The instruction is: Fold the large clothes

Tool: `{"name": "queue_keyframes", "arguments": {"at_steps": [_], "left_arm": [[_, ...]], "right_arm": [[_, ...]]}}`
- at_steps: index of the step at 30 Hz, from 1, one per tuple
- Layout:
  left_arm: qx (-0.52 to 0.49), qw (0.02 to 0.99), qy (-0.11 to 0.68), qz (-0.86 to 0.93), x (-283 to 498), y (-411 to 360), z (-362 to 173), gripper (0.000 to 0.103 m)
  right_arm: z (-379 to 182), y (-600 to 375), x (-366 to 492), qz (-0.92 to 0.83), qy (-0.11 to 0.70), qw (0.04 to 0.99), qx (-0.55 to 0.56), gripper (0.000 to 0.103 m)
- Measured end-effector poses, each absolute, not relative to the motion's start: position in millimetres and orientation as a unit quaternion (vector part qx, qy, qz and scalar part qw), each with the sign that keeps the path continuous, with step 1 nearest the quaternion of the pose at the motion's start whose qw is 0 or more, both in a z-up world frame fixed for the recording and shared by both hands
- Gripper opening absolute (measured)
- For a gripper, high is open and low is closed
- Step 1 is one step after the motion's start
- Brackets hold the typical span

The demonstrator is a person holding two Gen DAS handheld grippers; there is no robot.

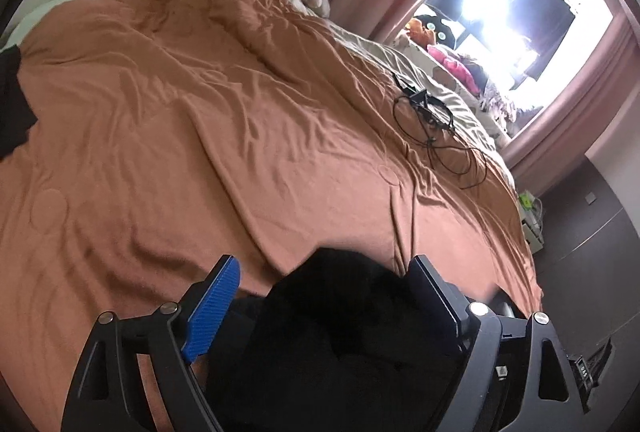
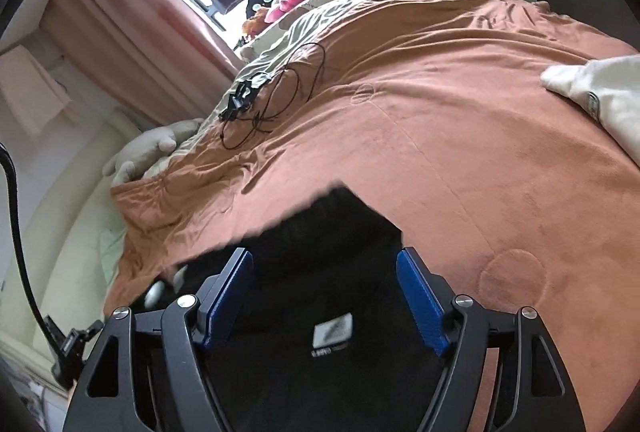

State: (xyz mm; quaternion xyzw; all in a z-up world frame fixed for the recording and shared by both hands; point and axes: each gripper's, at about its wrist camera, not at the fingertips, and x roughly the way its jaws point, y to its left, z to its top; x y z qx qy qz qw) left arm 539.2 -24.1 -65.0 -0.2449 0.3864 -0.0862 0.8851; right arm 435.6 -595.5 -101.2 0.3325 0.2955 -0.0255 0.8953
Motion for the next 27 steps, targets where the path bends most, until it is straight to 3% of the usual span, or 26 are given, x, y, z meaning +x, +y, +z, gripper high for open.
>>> {"name": "queue_keyframes", "arguments": {"at_steps": [14, 20, 25, 26, 27], "left_arm": [[-0.231, 0.866, 0.440, -0.055, 470, 7, -109, 0.079], [-0.222, 0.846, 0.482, -0.057, 446, 6, -144, 0.069], [-0.221, 0.831, 0.504, -0.077, 432, 0, -164, 0.043], [-0.221, 0.832, 0.503, -0.081, 427, 0, -165, 0.031], [-0.220, 0.832, 0.502, -0.084, 425, 0, -165, 0.023]], "right_arm": [[-128, -589, 367, -0.033, 0.346, 0.884, 0.313, 0.075], [-151, -588, 336, -0.041, 0.370, 0.870, 0.324, 0.074], [-170, -583, 316, -0.054, 0.390, 0.860, 0.325, 0.071], [-173, -583, 312, -0.051, 0.390, 0.859, 0.328, 0.067], [-174, -582, 309, -0.045, 0.389, 0.859, 0.330, 0.056]]}}
